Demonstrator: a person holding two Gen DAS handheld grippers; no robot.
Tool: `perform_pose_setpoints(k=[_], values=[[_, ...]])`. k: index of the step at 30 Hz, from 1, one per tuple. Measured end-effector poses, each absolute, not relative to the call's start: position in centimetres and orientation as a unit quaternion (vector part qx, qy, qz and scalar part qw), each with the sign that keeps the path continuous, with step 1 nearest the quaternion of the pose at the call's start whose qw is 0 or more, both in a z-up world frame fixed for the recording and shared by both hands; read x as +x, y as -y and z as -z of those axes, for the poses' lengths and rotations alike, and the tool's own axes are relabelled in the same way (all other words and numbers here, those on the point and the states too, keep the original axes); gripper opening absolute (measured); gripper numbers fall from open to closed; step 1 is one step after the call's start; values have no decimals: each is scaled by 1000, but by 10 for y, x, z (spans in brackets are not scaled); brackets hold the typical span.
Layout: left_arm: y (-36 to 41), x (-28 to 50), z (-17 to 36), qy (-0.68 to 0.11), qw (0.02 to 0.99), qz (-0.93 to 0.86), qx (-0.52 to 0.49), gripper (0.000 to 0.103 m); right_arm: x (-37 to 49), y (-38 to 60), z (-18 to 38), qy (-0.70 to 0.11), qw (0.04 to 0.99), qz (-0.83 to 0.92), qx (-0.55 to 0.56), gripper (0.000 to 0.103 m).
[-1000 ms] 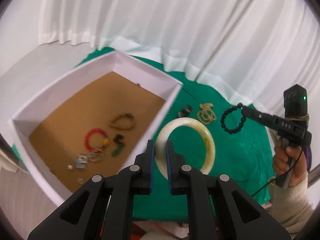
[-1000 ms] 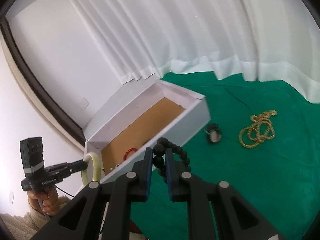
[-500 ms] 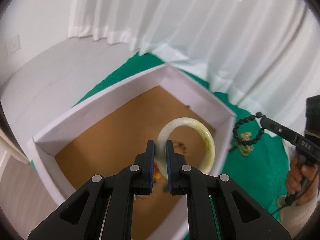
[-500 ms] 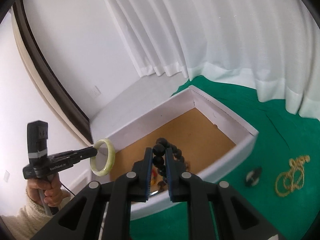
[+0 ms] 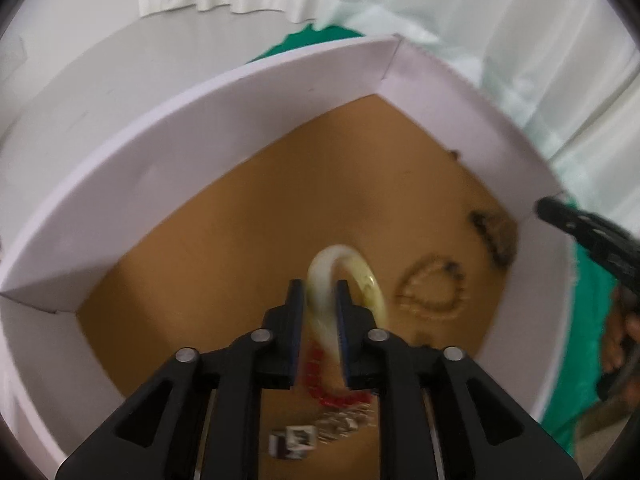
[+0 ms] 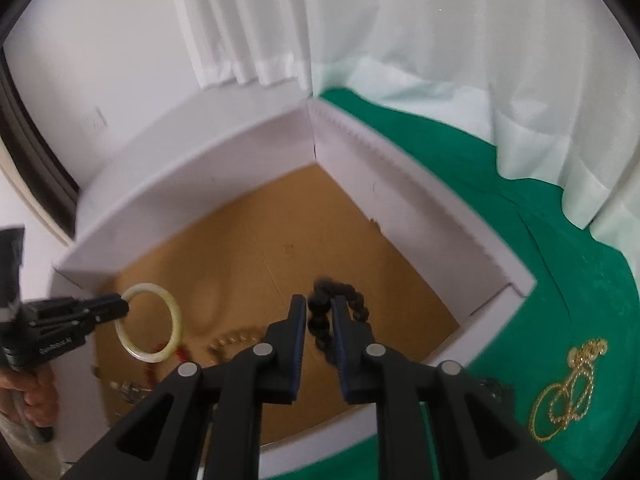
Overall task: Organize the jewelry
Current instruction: 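Carry the bangle and black bracelet into the white box while opening both tools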
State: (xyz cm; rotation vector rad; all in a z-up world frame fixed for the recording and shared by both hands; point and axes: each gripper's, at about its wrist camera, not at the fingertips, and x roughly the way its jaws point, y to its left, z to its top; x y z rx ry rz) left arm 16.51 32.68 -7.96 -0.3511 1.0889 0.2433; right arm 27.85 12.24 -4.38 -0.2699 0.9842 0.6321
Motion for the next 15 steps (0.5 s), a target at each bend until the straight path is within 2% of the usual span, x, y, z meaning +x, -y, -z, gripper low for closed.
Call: perform_pose_setpoints(k=[1,2,3,5,7,9,11,15], values=[[-328,163,78,-511,835,-120,-164,27,275,-123,44,-459,827,-301,-121,35],[-329,158,73,-504,839,-123,-165,38,270,-122,40,-454,830,-305,-108,54],[-330,153,68,-496,843,-124,-168,49,266,-120,37,-448,834,-309,-95,56],[-329,139,53,-478,852,-129,-172,59,250,-114,25,-434,840,-315,-85,56],[-323,126,38,-462,861,-127,-168,65,233,-107,16,-420,846,-318,-88,56],[-307,107,20,-443,875,-119,-154,75,215,-95,10,-412,849,-317,-93,66],[-290,94,7,-428,886,-108,-139,81,192,-72,9,-408,854,-310,-96,76],[-238,65,-11,-408,904,-72,-103,85,164,-21,21,-411,861,-275,-117,78]])
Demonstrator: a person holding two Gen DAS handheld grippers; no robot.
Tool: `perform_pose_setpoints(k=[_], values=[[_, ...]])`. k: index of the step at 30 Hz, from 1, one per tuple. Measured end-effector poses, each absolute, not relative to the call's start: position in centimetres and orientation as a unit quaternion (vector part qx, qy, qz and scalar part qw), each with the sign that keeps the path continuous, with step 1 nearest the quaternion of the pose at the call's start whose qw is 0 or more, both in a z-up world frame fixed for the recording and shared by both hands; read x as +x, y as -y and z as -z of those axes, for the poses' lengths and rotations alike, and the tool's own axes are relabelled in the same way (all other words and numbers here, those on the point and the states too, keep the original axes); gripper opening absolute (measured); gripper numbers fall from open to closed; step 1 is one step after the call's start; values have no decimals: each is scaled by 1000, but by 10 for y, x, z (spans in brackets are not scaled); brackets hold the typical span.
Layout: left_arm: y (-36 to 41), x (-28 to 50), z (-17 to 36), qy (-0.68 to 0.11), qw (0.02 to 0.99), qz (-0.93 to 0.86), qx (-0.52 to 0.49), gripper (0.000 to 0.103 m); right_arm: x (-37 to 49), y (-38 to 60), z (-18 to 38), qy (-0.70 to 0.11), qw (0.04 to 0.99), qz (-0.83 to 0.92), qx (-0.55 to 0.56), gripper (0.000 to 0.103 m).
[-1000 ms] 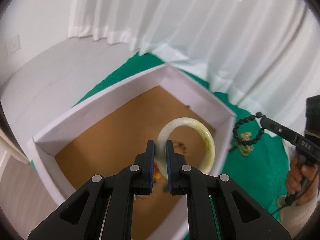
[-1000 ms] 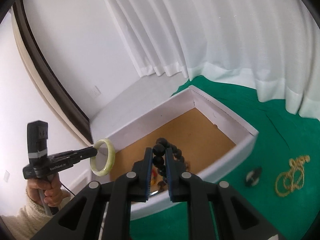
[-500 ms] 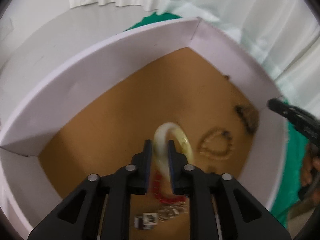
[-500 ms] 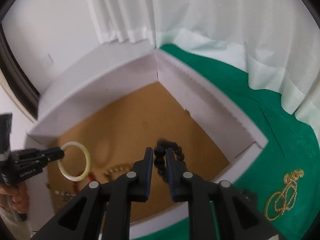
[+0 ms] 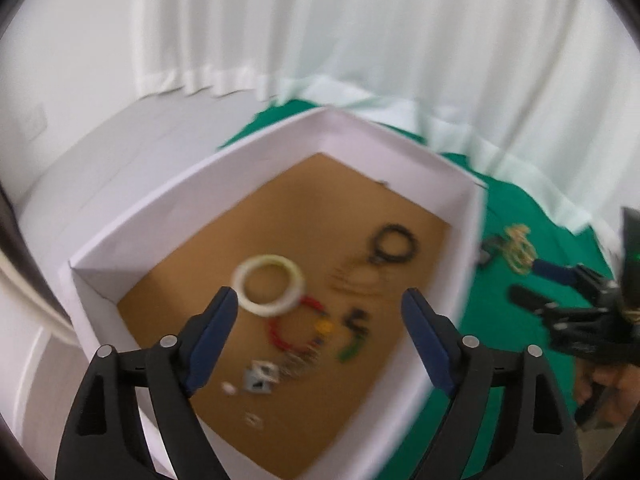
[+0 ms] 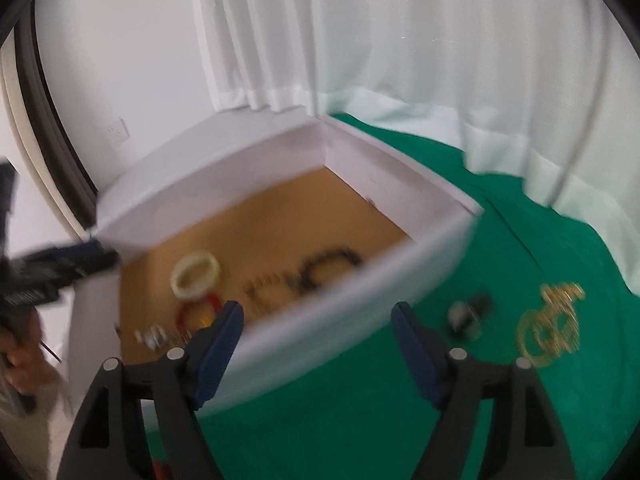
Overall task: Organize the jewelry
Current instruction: 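Carry the bangle and black bracelet into the white box while opening both tools, then withdraw both open tools from the box back over the table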
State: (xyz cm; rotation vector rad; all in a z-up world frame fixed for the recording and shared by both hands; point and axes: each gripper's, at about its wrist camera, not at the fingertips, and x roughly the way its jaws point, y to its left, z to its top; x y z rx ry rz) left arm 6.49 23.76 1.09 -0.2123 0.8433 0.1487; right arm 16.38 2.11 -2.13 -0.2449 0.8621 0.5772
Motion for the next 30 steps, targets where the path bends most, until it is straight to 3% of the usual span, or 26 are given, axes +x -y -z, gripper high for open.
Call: perform_pose_setpoints(k=[7,16,25,30], values=[[-133,27,-14,-400,911,33,-94,95,118,88,66,-443,869,-162,-151,78],[-27,53,69,-461,883,82,-30,98,78,199,102,-463,880,-31,-99,84],[5,84,131,-500,864,52,19,98,62,246,124,-479,877,0,-44,87],[6,78,134,-497,867,43,22,102,56,246,125,-463,885,4,-39,88]])
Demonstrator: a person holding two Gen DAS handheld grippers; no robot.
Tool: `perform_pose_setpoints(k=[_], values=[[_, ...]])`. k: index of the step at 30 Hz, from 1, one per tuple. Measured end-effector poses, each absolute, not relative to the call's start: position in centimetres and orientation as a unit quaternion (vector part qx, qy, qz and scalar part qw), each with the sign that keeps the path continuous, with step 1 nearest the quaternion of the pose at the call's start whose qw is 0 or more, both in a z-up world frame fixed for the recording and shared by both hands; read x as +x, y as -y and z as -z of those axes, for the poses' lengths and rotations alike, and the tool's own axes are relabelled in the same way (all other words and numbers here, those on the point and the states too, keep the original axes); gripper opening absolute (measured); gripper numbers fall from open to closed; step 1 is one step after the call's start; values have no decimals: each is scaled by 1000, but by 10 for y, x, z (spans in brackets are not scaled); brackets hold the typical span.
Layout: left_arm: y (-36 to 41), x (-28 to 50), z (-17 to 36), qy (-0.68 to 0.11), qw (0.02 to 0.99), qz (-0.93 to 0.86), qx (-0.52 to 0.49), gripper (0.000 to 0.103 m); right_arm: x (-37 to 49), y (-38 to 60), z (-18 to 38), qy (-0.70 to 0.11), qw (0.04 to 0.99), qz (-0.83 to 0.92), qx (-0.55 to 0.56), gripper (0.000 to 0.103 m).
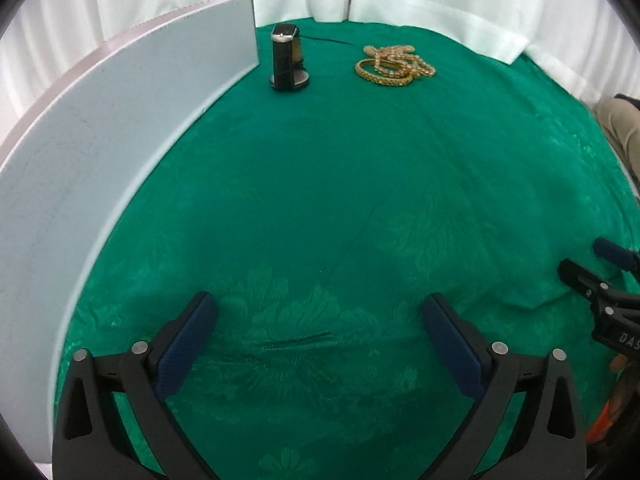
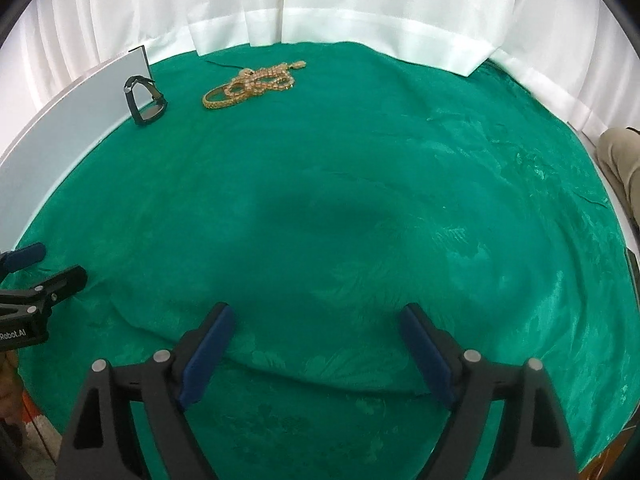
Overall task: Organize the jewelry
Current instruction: 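Withdraw both open tools from the box back over the table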
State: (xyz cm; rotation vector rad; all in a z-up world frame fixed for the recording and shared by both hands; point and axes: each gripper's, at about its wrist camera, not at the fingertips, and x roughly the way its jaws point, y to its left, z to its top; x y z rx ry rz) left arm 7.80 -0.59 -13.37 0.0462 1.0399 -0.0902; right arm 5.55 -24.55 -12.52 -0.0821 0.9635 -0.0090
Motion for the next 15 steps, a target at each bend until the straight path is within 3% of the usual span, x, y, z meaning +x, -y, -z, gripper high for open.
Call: perform_pose_setpoints(k=[15], values=[[9,74,135,-506,861,35,22,102,50,244,128,-460,887,17,-36,88]])
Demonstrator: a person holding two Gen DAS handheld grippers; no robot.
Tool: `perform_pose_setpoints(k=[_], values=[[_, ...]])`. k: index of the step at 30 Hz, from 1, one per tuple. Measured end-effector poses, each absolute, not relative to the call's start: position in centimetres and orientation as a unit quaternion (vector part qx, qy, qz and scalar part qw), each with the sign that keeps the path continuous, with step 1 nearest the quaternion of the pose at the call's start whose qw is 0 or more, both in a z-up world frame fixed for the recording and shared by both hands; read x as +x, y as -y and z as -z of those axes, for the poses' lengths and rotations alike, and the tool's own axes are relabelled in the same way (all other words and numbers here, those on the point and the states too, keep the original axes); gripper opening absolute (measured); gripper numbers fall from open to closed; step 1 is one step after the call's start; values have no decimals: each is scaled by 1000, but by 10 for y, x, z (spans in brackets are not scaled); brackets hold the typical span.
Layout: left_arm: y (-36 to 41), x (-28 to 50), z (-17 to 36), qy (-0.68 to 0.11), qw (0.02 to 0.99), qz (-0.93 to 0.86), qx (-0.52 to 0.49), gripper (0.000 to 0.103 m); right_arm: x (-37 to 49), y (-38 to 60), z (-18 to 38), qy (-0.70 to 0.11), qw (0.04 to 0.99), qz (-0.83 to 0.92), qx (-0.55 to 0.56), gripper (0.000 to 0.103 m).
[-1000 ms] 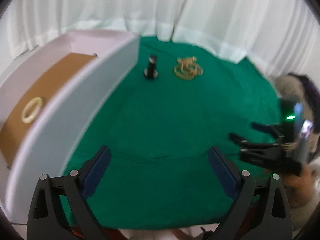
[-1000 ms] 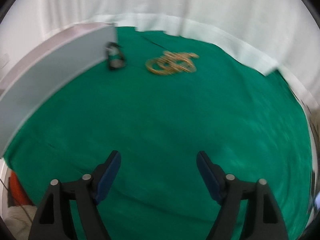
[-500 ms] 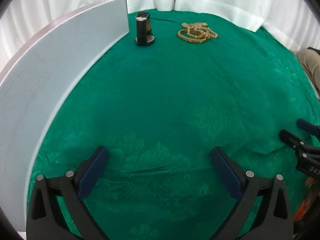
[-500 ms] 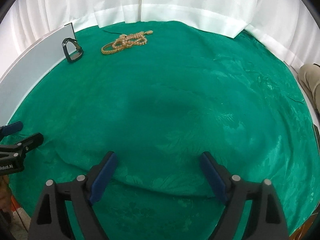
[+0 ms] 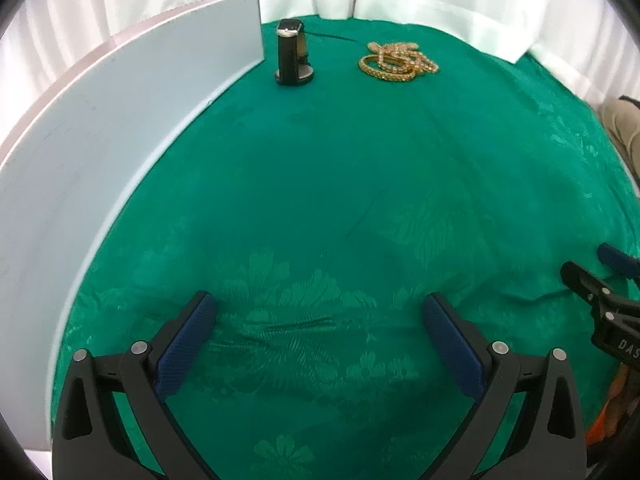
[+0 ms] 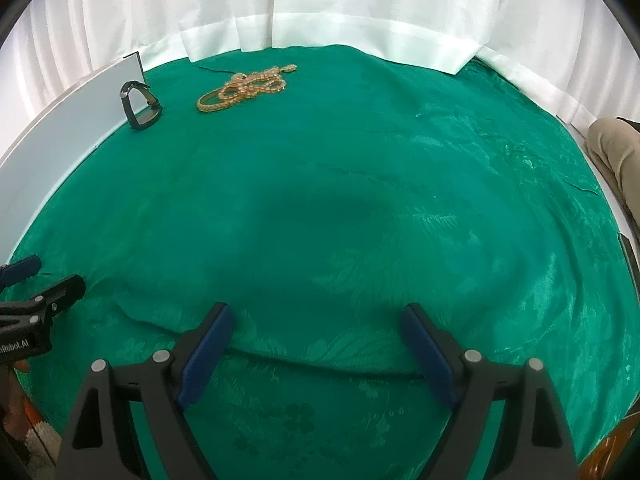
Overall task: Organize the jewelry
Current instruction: 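Withdraw both open tools from the box back over the table, then lower the left tool onto the black leather watch and grasp its strap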
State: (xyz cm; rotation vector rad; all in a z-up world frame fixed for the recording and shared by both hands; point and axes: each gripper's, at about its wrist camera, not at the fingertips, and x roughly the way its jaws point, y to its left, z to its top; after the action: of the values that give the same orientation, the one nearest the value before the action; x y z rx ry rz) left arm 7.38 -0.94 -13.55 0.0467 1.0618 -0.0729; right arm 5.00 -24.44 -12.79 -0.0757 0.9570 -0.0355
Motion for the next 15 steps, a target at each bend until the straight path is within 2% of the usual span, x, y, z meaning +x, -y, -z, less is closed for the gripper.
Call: perform_pose_setpoints(k=[3,8,11,15], values=[[8,84,133,-520,852,51,24,102,50,245,128,-464,885,6,-43,88],[-12,112,107,-497,866,57,-23,102,49,245,128,-464,885,0,-46,88],[-14,143,89,-478,875,70,-35,102,49,244,128,-462,886,-1,-47,88],[-4,205,93,-460,886,63,-15,102,48,244,128,-461,886,-5,-48,89]])
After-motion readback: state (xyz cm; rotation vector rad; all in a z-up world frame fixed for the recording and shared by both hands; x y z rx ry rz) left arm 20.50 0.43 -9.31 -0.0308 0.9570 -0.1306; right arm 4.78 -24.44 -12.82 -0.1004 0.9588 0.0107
